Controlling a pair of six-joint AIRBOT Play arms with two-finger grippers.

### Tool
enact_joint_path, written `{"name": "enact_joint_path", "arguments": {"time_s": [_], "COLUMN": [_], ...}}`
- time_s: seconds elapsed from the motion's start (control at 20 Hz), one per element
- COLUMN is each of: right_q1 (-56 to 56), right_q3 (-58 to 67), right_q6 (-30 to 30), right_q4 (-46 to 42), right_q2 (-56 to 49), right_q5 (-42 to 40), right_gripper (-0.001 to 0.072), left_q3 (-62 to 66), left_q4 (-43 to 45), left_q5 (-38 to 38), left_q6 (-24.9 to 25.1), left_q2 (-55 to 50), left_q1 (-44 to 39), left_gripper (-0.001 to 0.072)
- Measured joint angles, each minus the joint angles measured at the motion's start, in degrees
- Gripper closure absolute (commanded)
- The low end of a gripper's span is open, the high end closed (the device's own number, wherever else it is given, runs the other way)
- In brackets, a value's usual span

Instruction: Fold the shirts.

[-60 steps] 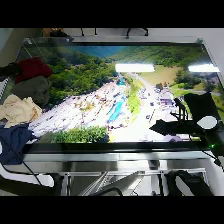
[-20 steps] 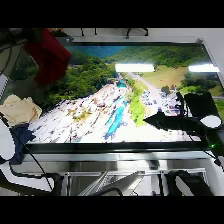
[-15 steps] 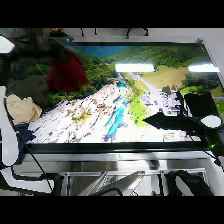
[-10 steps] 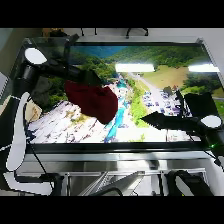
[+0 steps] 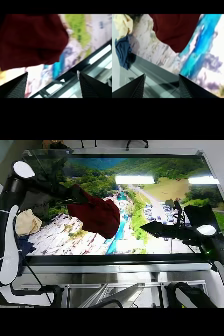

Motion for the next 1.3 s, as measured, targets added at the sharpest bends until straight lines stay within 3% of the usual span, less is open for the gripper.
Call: {"name": "enact_joint_path", "arguments": {"time_s": [0.2,0.45,0.5,0.55,0.6,0.7,0.75,0.8,1.2,1.25,1.3], "right_q1": [5.4,19.2,21.4,23.3,25.1,28.2,29.4,30.2,32.2,32.2,32.3], "right_q3": [1.9,6.9,8.8,10.7,12.7,17.0,19.1,20.8,25.8,25.9,26.0], "right_q6": [-6.6,-9.6,-9.8,-9.9,-10.0,-10.0,-10.0,-10.0,-7.8,-7.4,-7.4], "right_q4": [3.7,5.0,5.2,5.4,5.6,6.0,6.2,6.2,6.6,6.7,6.7], "right_q2": [-8.8,-22.2,-25.0,-27.5,-29.7,-33.6,-35.1,-36.2,-39.7,-39.8,-40.0], "right_q5": [-5.6,-18.1,-19.6,-20.9,-21.9,-23.7,-24.3,-24.9,-26.9,-27.1,-27.5], "right_gripper": [0.0251,0.0251,0.0250,0.0250,0.0249,0.0235,0.0125,0.0082,0.0069,0.0069,0.0069], "left_q3": [-9.7,-15.7,-15.2,-14.3,-13.0,-9.7,-7.8,-6.1,4.2,4.8,5.4], "left_q4": [3.3,4.3,4.5,4.6,4.6,4.6,4.6,4.6,5.1,5.2,5.2], "left_q5": [3.5,12.9,14.0,15.1,15.8,16.8,17.2,17.6,15.4,15.0,15.1], "left_q6": [-0.8,-0.2,0.0,0.2,0.3,0.7,0.7,0.9,1.1,1.1,1.1], "left_q2": [1.0,-2.7,-4.4,-6.3,-8.2,-12.1,-14.1,-15.8,-25.6,-26.0,-26.3], "left_q1": [8.1,12.5,12.5,12.1,11.6,10.4,9.6,9.0,6.4,6.4,6.4], "left_gripper": [0.0002,0.0002,0.0020,0.0145,0.0191,0.0191,0.0191,0.0191,0.0192,0.0210,0.0421]}}
